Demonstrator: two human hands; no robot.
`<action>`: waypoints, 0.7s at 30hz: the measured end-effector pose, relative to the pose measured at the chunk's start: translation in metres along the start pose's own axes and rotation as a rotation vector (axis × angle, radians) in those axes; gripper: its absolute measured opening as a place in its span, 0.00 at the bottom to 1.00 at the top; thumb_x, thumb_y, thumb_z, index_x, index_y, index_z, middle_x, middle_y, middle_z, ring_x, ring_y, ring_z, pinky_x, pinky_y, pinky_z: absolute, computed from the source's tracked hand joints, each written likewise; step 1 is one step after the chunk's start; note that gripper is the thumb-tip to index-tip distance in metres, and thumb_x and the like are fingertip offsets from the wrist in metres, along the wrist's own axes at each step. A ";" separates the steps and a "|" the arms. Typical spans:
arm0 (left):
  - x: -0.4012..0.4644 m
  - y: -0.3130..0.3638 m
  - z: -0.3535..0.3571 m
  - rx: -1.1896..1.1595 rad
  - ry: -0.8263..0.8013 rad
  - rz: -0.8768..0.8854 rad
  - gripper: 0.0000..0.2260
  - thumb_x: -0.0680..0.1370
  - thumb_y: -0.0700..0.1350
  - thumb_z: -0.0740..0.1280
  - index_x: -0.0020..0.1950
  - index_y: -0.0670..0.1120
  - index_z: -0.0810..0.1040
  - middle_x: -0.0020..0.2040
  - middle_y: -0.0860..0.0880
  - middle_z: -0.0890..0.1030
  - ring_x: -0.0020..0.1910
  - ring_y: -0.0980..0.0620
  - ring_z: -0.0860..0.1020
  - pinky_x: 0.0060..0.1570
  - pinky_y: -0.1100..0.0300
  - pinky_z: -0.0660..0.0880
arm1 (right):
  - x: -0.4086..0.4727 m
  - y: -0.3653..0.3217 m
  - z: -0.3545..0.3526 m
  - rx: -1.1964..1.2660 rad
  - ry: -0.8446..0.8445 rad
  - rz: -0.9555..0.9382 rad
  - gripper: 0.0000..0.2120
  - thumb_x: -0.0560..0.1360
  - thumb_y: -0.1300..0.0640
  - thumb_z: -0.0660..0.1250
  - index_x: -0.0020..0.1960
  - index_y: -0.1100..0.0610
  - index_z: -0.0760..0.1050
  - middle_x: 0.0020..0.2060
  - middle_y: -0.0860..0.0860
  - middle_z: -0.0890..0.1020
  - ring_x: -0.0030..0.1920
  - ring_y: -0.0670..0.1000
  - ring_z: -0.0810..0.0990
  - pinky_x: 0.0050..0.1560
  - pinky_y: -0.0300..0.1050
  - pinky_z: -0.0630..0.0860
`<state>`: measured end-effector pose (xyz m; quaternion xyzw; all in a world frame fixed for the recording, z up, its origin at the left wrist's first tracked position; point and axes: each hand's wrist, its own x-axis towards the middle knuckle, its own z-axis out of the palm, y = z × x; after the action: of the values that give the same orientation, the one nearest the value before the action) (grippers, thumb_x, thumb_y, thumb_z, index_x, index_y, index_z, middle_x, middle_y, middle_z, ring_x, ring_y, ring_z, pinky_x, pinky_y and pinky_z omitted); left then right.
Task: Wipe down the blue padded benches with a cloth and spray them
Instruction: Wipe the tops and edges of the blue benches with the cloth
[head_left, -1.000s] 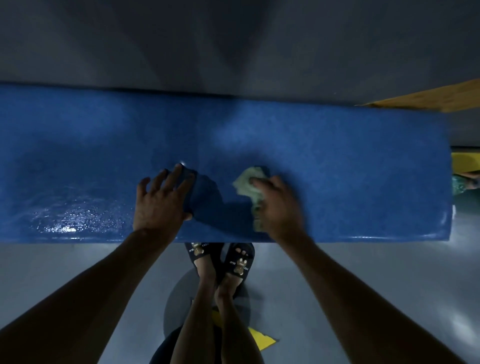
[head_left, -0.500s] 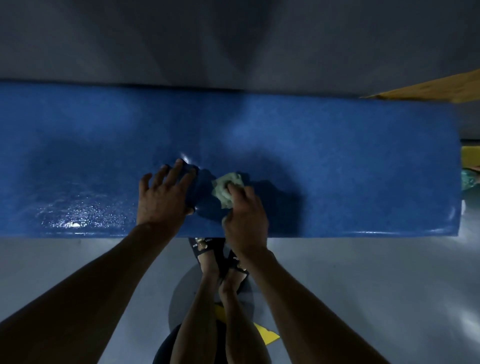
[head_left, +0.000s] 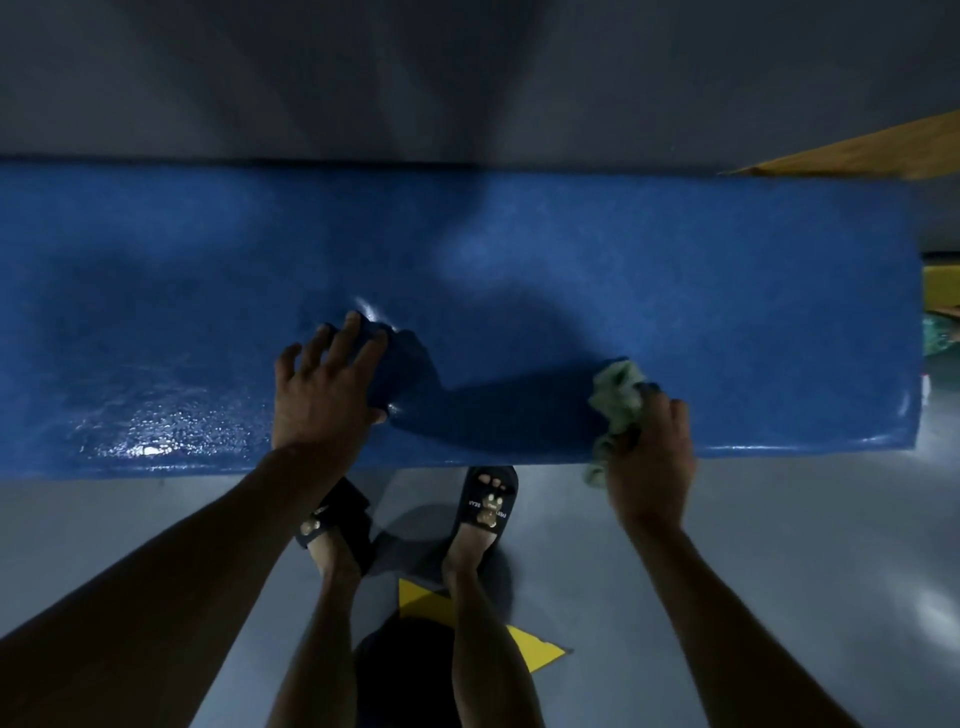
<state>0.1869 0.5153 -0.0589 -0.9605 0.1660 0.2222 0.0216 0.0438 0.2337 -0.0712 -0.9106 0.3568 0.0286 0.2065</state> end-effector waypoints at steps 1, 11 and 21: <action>0.000 -0.001 0.000 0.002 -0.001 0.003 0.44 0.63 0.53 0.80 0.76 0.53 0.64 0.78 0.47 0.63 0.74 0.39 0.64 0.68 0.42 0.61 | -0.012 -0.018 0.013 0.013 -0.018 -0.007 0.24 0.64 0.69 0.67 0.60 0.59 0.74 0.51 0.57 0.74 0.48 0.63 0.76 0.40 0.50 0.69; -0.001 -0.009 0.001 -0.016 -0.007 0.058 0.42 0.67 0.55 0.78 0.76 0.54 0.61 0.79 0.47 0.60 0.75 0.39 0.61 0.69 0.43 0.60 | -0.023 -0.050 0.011 -0.084 -0.174 -0.319 0.21 0.67 0.63 0.66 0.59 0.53 0.70 0.52 0.56 0.73 0.49 0.62 0.75 0.40 0.52 0.74; -0.001 -0.023 0.004 -0.064 0.006 0.135 0.40 0.69 0.57 0.75 0.76 0.55 0.59 0.80 0.48 0.56 0.76 0.39 0.59 0.70 0.43 0.59 | -0.049 -0.066 0.039 -0.121 -0.056 -0.048 0.24 0.67 0.62 0.67 0.63 0.57 0.71 0.52 0.58 0.72 0.47 0.64 0.75 0.44 0.54 0.75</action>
<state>0.1914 0.5374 -0.0627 -0.9481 0.2230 0.2255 -0.0247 0.0544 0.3238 -0.0732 -0.9287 0.3264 0.0704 0.1616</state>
